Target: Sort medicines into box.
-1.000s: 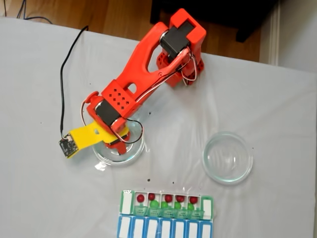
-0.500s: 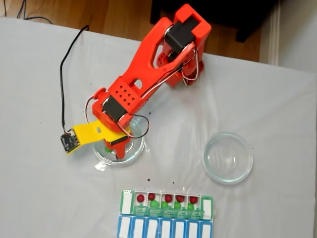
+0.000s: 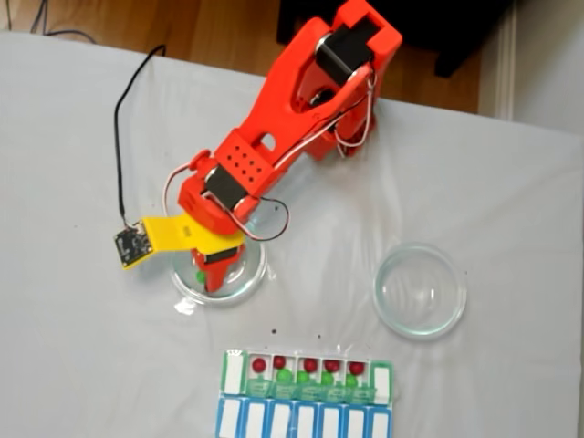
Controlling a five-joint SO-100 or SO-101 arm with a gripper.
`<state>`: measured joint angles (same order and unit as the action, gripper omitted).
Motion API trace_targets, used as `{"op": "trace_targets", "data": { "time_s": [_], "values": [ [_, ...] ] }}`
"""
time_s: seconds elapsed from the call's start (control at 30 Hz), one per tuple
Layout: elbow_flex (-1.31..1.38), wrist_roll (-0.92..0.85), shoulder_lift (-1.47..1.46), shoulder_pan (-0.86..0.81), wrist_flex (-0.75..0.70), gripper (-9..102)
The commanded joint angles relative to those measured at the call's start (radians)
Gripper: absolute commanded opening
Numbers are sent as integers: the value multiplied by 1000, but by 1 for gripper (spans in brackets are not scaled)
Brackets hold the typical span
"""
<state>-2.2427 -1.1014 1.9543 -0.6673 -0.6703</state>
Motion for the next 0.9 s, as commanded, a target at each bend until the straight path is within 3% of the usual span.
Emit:
{"op": "trace_targets", "data": {
  "time_s": [0.0,0.87],
  "values": [
    [-15,9,84,-17,63,29],
    [-124,28,112,-21,219,25]
  ]
}}
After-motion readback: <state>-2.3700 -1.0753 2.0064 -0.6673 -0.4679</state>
